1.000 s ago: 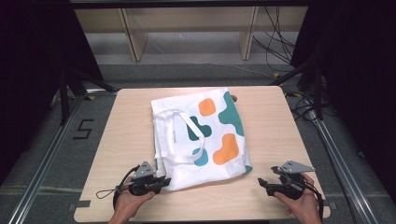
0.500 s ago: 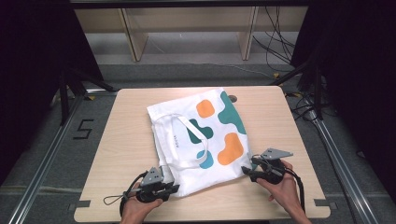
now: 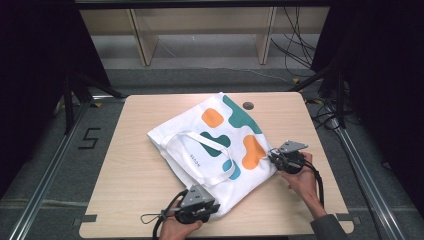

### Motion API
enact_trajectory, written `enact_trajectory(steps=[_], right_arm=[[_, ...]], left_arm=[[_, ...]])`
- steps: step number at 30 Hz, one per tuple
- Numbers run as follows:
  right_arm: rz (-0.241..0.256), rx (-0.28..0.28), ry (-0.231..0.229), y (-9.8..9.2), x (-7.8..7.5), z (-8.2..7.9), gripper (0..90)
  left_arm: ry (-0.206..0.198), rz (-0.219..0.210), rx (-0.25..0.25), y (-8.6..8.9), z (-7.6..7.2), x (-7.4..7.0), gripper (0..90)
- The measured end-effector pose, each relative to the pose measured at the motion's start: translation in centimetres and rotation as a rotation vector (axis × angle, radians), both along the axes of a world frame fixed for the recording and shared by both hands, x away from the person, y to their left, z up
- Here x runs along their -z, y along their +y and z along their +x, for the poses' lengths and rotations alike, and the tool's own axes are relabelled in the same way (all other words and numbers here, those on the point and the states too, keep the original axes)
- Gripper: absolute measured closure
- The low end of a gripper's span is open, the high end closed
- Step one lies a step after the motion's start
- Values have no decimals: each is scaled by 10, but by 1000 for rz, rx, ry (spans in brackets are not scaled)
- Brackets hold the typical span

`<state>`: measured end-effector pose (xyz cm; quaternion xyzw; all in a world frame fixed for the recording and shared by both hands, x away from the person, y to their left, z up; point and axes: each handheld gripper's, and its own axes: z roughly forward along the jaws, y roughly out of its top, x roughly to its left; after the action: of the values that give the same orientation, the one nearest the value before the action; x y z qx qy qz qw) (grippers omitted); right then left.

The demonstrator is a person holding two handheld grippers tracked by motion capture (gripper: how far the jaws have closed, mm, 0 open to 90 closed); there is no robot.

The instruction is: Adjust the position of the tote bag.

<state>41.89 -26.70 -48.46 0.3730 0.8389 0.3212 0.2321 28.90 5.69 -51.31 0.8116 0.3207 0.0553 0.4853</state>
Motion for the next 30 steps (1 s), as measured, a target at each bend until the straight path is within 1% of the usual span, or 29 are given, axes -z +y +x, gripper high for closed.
enact_trajectory(steps=[1, 2, 3, 4, 5, 6, 7, 8, 9, 11, 12, 13, 14, 15, 16, 17, 18, 19, 20, 21, 22, 23, 24, 25, 26, 27, 28, 29, 30], right_arm=[[2, 12, 4, -2, -1, 3, 843], [6, 20, -10, -5, -1, 6, 844], [3, 28, -4, -7, -1, 9, 844], [6, 24, -30, -10, -1, 13, 844], [6, 37, -25, -12, -1, 14, 844], [11, 46, -20, -15, -1, 16, 843], [21, 54, -31, -17, -1, 18, 837], [29, 69, -35, -19, -1, 18, 825], [30, 82, -47, -21, -2, 19, 803], [46, 108, -62, -22, -6, 17, 712], [63, 122, -59, -21, -8, 15, 670], [72, 113, -63, -19, -13, 12, 640], [94, 107, -65, -15, -17, 7, 607], [98, 82, -65, -12, -20, 3, 581], [113, 58, -54, -8, -23, -3, 551], [113, 58, -54, -8, -23, -3, 551], [148, 6, -21, 4, -27, -15, 505], [152, -35, -3, 9, -28, -20, 490], [157, -46, 7, 14, -30, -25, 475], [157, -46, 7, 14, -30, -25, 475], [183, -72, 37, 26, -32, -36, 435], [183, -72, 37, 26, -32, -36, 435], [205, -120, 46, 36, -32, -44, 412], [204, -138, 67, 41, -33, -48, 396], [204, -138, 67, 41, -33, -48, 396], [197, -172, 83, 54, -32, -58, 379], [194, -179, 98, 59, -31, -61, 372], [194, -179, 98, 59, -31, -61, 372], [193, -228, 112, 69, -30, -69, 357]], left_arm=[[-19, 6, 25, -7, 2, 1, 802], [3, -7, 16, -14, 1, 1, 801], [-16, -5, 19, -21, 2, 3, 802], [-31, 0, 35, -27, 3, 4, 801], [-28, 11, 28, -33, 2, 4, 801], [-24, -8, 30, -38, 2, 5, 800], [-35, 28, 56, -40, 3, 4, 798], [-28, 3, 51, -47, 2, 6, 794], [-40, -1, 54, -49, 2, 6, 783], [-28, -5, 67, -49, 1, 4, 735], [-9, -26, 78, -47, 0, 2, 692], [8, -11, 90, -43, -1, -1, 635], [30, 6, 117, -39, -3, -5, 543], [16, 19, 118, -36, -7, -7, 474], [-2, 62, 127, -31, -9, -10, 442], [-2, 62, 127, -31, -9, -10, 416], [2, 81, 130, -21, -12, -15, 376], [5, 89, 130, -16, -13, -17, 360], [3, 82, 116, -9, -13, -19, 351], [3, 82, 116, -9, -13, -19, 334], [-3, 96, 99, 5, -10, -22, 321], [-3, 96, 99, 5, -10, -22, 320], [-20, 99, 53, 22, -6, -25, 320], [-41, 106, 43, 30, -2, -26, 320], [-41, 106, 43, 30, -2, -26, 320], [-31, 118, -7, 46, 3, -27, 320], [-42, 130, -23, 53, 6, -27, 318], [-42, 130, -23, 53, 6, -27, 313], [-20, 110, -72, 58, 8, -27, 308]])
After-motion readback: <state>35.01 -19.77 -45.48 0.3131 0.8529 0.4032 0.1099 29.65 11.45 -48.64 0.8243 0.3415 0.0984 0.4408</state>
